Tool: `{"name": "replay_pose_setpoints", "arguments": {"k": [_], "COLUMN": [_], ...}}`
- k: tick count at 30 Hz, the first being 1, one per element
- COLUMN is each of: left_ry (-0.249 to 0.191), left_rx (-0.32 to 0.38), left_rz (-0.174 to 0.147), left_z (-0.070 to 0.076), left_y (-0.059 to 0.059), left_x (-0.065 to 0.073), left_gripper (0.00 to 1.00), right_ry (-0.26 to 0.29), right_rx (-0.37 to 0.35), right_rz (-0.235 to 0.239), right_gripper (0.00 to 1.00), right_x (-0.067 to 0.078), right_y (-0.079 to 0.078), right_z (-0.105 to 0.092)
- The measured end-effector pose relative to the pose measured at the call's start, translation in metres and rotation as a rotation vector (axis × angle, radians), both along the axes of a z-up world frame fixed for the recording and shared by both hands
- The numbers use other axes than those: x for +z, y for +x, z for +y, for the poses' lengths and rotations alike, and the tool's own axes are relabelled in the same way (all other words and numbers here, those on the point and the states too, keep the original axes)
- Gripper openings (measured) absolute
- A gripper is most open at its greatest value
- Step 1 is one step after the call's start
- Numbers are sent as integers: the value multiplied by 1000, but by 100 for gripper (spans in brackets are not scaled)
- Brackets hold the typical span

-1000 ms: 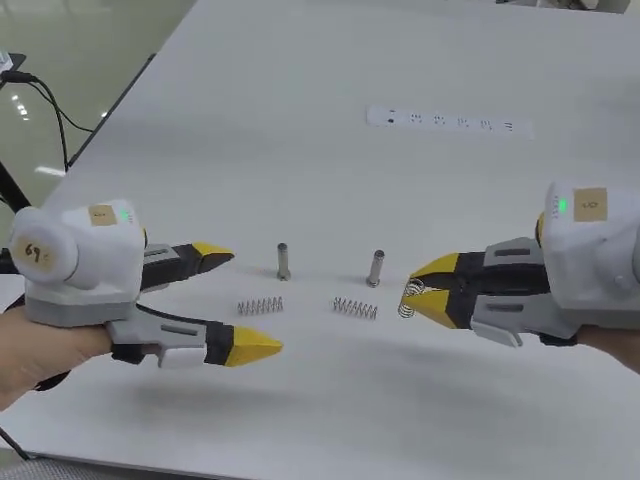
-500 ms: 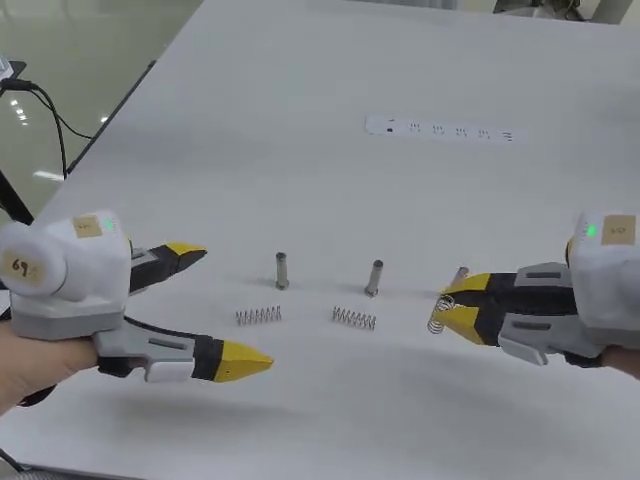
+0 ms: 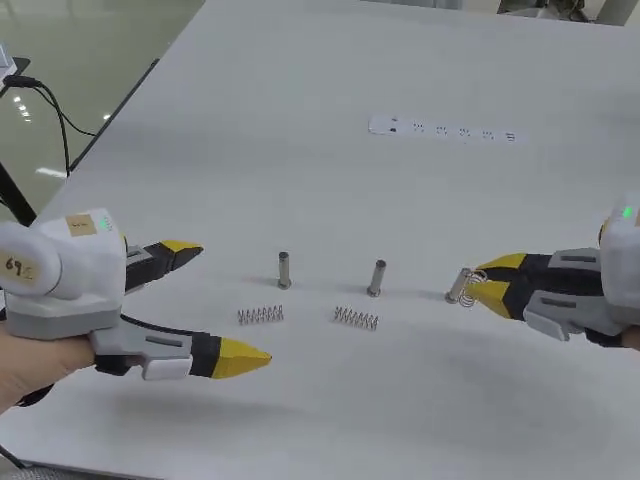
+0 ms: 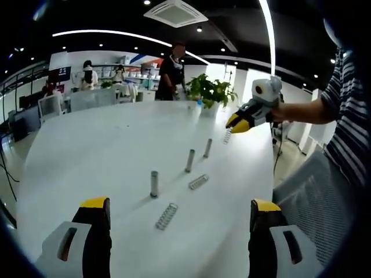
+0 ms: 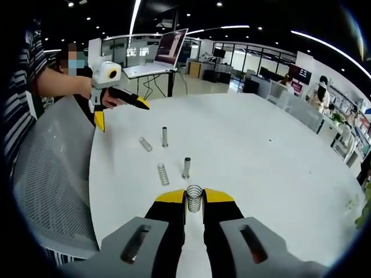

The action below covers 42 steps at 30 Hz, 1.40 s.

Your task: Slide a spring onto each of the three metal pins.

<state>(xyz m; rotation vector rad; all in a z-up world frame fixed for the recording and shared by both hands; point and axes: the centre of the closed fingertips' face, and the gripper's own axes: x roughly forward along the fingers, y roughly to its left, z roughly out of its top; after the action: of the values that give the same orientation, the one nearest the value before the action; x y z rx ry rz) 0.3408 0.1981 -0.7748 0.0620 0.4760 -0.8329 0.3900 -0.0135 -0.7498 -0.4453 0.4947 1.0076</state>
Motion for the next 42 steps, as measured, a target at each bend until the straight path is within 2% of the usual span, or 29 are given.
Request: {"name": "replay_pose_setpoints", "arguments": {"k": [8, 13, 17, 22, 30, 42], "left_ry": [-1, -1, -1, -4, -6, -1], "left_rx": [-1, 1, 3, 6, 9, 13], "left_rz": [-2, 0, 0, -2, -3, 3], "left_z": [0, 0, 1, 1, 1, 3], "left_y": [-1, -1, -1, -1, 0, -1], "left_x": [0, -1, -2, -1, -1, -3], "left_gripper": [98, 98, 98, 98, 98, 98], "right_ry": [28, 44, 68, 89, 86, 70], "right_rx": [-82, -122, -149, -171, -171, -180], "right_rz": [-21, -8, 21, 31, 39, 71], "right_gripper": [8, 8, 8, 8, 8, 8], "right_x": [9, 6, 3, 3, 0, -19], "right_y": [28, 40, 44, 46, 47, 44], "right_z": [-8, -11, -11, -11, -8, -7]}}
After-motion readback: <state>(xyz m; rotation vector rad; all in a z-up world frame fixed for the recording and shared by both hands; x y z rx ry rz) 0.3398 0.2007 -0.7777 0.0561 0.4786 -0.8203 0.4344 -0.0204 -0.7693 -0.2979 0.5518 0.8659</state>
